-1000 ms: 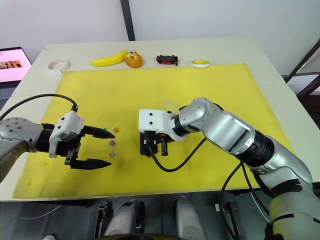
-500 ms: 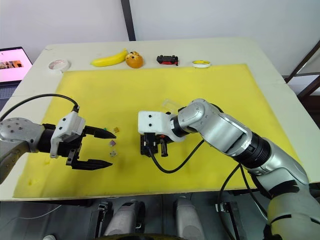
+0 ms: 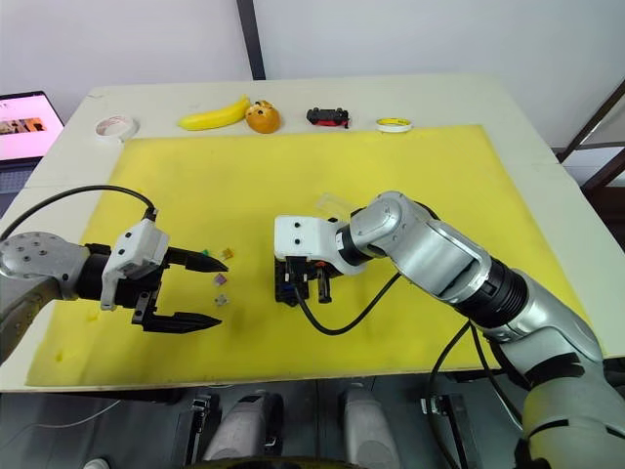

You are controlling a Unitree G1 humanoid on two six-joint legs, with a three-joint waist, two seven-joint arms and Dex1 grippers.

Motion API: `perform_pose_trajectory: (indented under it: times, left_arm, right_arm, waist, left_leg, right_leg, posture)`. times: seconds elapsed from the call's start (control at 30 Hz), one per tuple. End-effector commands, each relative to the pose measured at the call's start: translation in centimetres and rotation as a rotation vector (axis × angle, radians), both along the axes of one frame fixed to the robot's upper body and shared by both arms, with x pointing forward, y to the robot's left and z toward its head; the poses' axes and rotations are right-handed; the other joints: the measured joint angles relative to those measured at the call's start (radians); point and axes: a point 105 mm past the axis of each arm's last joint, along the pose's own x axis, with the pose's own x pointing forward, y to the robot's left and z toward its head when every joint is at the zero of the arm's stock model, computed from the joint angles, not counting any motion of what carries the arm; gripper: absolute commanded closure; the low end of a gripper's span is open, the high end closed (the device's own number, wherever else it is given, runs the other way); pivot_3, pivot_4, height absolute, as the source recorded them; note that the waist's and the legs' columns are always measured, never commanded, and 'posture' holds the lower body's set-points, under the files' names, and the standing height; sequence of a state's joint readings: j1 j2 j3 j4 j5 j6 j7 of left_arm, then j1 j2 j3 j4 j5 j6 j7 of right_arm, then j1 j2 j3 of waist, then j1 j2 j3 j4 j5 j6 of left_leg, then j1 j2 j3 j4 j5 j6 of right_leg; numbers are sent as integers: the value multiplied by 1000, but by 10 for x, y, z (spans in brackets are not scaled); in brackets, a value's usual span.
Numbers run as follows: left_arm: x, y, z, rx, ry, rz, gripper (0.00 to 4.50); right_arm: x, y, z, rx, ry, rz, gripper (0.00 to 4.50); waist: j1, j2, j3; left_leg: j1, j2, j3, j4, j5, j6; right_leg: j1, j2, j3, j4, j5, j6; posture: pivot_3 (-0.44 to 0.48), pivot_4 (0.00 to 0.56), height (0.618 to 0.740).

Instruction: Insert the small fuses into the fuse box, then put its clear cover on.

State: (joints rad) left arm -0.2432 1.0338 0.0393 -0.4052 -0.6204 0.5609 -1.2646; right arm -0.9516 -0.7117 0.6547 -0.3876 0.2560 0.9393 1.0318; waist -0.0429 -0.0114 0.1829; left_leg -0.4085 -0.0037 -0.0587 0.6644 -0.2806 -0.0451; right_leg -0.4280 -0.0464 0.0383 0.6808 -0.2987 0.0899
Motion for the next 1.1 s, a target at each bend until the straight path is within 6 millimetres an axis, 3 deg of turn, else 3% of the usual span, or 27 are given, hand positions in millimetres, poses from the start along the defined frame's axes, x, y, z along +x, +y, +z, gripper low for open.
perform_pose_trajectory:
  times: [0.03,0.8,1.1]
  left_arm:
    - [-2,-4,4,0,-22,-21,79]
    - [-2,-5,3,-3,-26,-13,79]
    - [-1,-7,3,-8,-30,-4,79]
  right_arm:
    - [2,2,11,23,-40,5,4500]
    - [-1,5,-7,-44,-17,63,4500]
    - [7,6,-11,-71,3,60,4500]
  waist:
    - [0,0,0]
    - [-1,0,0]
    - [-2,0,-1]
  left_leg:
    - [0,0,0,0,0,0]
    - [0,0,0,1,0,0]
    - [1,0,0,1,0,0]
  right_leg:
    - [0,0,0,0,0,0]
    - [0,0,0,1,0,0]
    - [0,0,0,2,0,0]
  posture:
    - [0,150,740]
    - [0,150,740]
    - [0,150,740]
